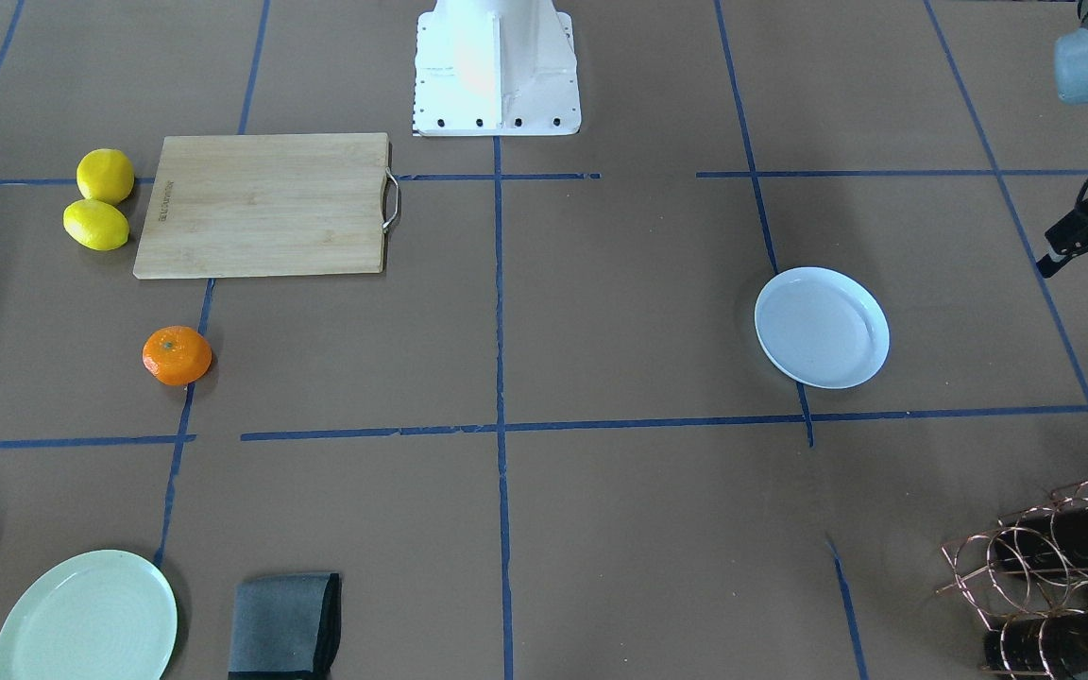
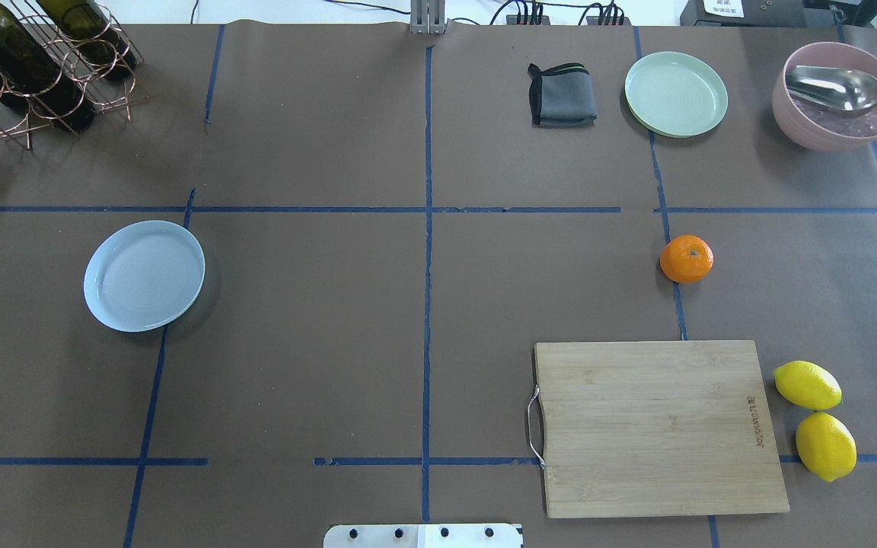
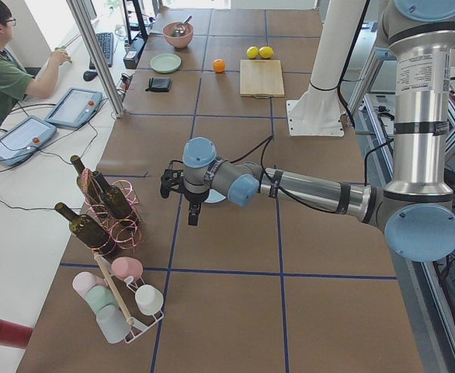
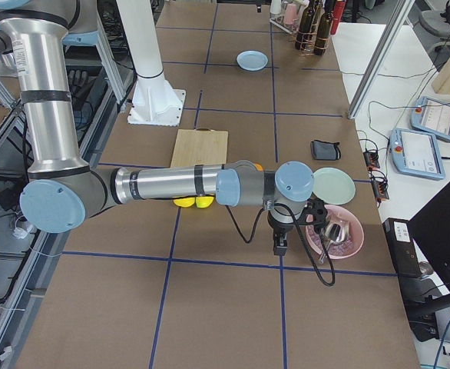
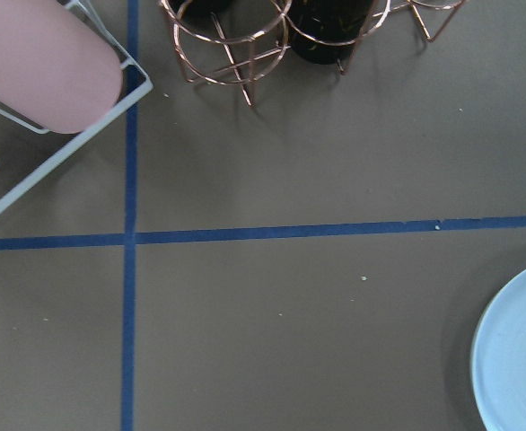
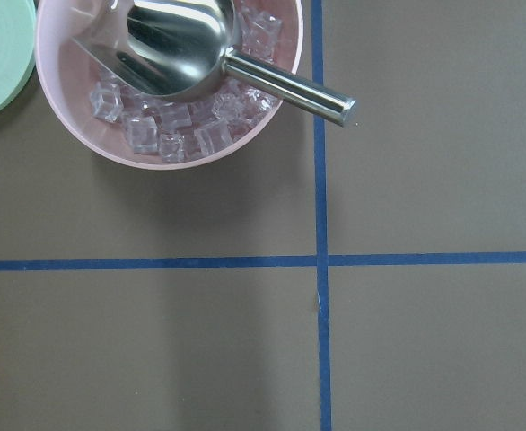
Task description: Pick orange to plate
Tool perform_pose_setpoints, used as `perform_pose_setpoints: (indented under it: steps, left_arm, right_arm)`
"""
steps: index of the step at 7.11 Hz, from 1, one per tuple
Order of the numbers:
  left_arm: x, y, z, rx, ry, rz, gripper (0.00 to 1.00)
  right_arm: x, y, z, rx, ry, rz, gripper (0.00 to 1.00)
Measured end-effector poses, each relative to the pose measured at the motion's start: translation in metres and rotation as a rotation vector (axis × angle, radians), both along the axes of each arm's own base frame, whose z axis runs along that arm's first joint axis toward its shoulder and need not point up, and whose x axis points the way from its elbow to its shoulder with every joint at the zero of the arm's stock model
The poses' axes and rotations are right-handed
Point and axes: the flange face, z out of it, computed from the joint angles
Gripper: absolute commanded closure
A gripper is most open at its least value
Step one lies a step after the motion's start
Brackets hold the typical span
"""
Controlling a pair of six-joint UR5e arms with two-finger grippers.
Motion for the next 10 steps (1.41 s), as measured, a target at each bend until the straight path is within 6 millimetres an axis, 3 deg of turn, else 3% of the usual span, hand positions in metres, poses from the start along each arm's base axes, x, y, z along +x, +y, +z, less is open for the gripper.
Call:
perform_pose_setpoints:
  steps: [3,4,7,10]
  left_arm:
    - [0.083,0.016,-0.008,-0.018,0.052,-0.014,0.0]
    - [0.102,0.02,-0.012,-0.007,0.065,-0.004,0.0]
    - [0.133,0.014,-0.025,0.01,0.087,0.012,0.0]
    - [0.175,0.011,-0.006,0.029,0.003,0.005,0.0]
  right_arm:
    - [-0.013,-0.004,-0.002,0.048,-0.001,-0.017,0.0]
    - [-0.018,-0.005,-0.002,0.054,-0.001,-0.025,0.0]
    - [-0.027,-0.008,-0.005,0.062,-0.002,-0.04,0.0]
    - [-0.03,-0.01,-0.007,0.064,-0.003,-0.046,0.0]
